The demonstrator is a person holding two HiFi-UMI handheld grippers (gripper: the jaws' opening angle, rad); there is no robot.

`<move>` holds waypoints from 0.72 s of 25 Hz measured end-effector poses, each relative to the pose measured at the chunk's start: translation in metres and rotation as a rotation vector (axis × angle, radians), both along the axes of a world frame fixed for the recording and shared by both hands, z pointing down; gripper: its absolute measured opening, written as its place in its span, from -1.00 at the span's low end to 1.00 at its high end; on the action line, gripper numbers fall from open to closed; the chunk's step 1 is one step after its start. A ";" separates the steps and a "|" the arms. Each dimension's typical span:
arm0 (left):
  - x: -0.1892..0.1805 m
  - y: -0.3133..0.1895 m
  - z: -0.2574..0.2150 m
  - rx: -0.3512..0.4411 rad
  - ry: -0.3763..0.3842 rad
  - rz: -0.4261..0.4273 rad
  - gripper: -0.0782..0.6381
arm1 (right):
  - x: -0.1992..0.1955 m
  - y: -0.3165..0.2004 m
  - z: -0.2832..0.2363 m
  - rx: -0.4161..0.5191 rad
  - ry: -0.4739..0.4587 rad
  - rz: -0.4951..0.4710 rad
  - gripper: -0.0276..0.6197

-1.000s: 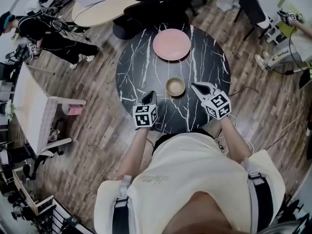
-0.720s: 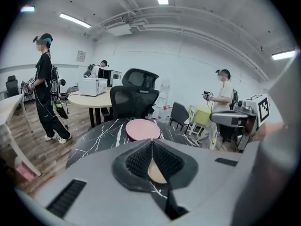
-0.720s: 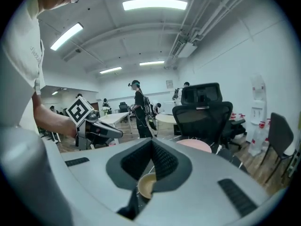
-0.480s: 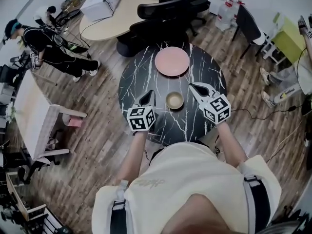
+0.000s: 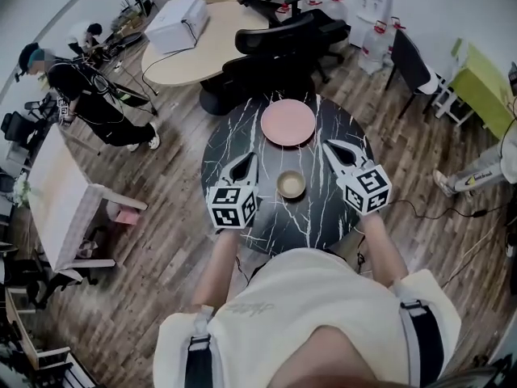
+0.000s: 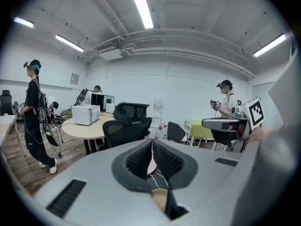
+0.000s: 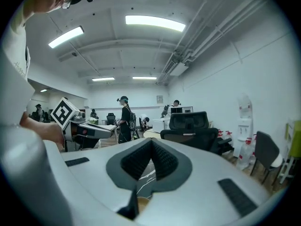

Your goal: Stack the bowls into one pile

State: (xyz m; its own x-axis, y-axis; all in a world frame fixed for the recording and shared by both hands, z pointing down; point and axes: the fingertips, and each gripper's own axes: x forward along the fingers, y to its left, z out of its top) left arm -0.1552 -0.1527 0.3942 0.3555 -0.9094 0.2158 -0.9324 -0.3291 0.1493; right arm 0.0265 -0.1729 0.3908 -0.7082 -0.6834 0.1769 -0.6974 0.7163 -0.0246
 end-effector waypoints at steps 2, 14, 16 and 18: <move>-0.002 -0.001 -0.012 0.027 0.005 -0.005 -0.71 | 0.001 0.002 -0.012 0.026 -0.004 -0.003 -0.90; -0.004 0.011 -0.058 0.138 -0.013 -0.006 -0.71 | 0.014 0.006 -0.035 0.069 -0.006 0.037 -0.90; -0.005 0.015 -0.054 0.134 -0.013 -0.011 -0.71 | 0.013 0.007 -0.033 0.064 -0.005 0.038 -0.90; -0.008 0.018 -0.048 0.121 -0.004 -0.019 -0.71 | 0.011 0.010 -0.030 0.055 -0.004 0.036 -0.90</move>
